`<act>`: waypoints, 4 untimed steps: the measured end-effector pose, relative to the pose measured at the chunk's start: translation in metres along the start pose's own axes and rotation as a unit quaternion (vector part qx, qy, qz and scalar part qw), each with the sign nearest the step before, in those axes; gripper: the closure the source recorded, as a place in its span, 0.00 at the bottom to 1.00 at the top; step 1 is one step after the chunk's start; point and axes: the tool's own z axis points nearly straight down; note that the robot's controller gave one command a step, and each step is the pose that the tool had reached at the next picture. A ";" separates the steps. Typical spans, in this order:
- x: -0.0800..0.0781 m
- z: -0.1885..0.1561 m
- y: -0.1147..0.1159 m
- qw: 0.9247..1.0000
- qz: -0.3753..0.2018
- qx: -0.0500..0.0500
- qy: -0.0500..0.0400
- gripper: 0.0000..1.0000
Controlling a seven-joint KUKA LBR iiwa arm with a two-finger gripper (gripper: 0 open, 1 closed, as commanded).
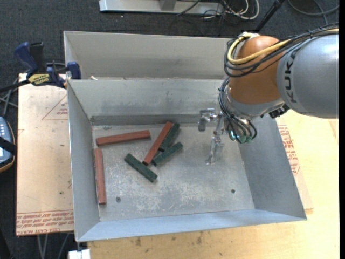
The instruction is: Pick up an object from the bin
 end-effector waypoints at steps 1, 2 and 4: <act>-0.002 -0.004 0.000 1.000 0.000 0.000 -0.004 0.00; -0.008 0.022 0.044 1.000 0.013 0.001 -0.006 0.00; -0.037 0.078 0.121 1.000 -0.017 -0.001 -0.006 1.00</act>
Offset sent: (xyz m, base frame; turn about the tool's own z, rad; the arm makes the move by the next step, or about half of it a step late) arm 0.0089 0.0806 -0.0427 0.0355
